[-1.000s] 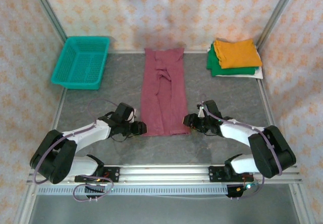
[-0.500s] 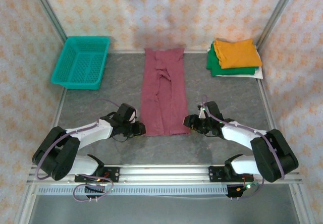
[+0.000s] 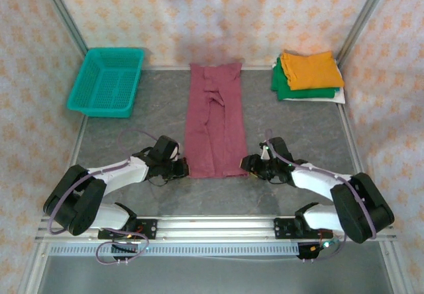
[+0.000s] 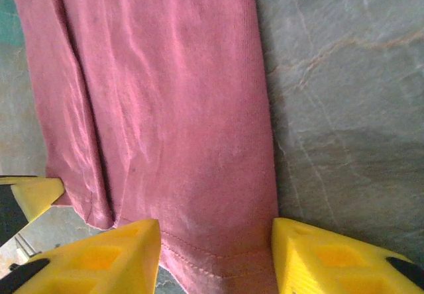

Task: Fold and stack the t-shirts

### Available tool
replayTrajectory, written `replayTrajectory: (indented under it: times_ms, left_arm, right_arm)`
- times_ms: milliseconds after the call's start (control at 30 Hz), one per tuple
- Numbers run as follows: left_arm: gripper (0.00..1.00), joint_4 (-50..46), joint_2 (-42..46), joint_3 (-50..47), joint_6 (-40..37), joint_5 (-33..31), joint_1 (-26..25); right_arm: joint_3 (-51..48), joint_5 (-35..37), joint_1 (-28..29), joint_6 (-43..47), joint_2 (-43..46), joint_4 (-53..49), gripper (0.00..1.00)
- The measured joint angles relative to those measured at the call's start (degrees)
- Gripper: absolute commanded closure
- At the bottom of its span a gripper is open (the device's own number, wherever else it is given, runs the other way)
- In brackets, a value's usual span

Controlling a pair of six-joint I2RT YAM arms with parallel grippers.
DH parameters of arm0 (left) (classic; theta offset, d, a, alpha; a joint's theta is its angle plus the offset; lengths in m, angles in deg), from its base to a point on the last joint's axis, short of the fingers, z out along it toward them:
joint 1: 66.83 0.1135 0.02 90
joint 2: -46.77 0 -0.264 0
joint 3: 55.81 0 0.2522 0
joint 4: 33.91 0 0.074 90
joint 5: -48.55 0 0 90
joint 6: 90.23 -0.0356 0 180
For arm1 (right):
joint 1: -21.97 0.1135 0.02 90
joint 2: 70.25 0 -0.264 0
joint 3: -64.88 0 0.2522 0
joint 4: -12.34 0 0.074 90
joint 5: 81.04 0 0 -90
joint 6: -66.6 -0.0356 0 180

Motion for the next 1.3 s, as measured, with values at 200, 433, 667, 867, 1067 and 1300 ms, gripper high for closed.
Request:
replayTrajectory:
  times_ms: [200, 433, 667, 867, 1067, 1300]
  left_arm:
    - [1.0, 0.02, 0.02, -0.04, 0.02, -0.42, 0.0]
    - [1.0, 0.22, 1.53, -0.61, 0.0, -1.31, 0.0]
    - [1.0, -0.66, 4.79, -0.66, -0.02, -4.28, 0.0]
    - [1.0, -0.76, 11.67, -0.66, -1.36, -6.27, 0.0]
    - [1.0, -2.29, 11.89, -2.4, -1.42, -5.97, -1.57]
    - [1.0, -10.38, 25.7, -4.68, 0.09, -7.17, -6.08]
  right_arm:
    - [0.13, 0.07, 2.82, -1.75, -1.62, 1.53, 0.7]
    - [0.52, 1.75, 3.45, -2.73, -2.4, 1.42, 0.92]
    - [2.89, 3.56, 3.45, -2.23, -0.26, -1.97, 1.0]
    - [3.63, 4.0, 3.63, -1.6, 2.84, -3.39, 1.0]
    - [3.15, 5.07, 7.52, -1.97, 3.21, -4.39, 1.0]
    - [0.33, 8.37, 13.05, -4.52, 12.74, -9.99, 1.0]
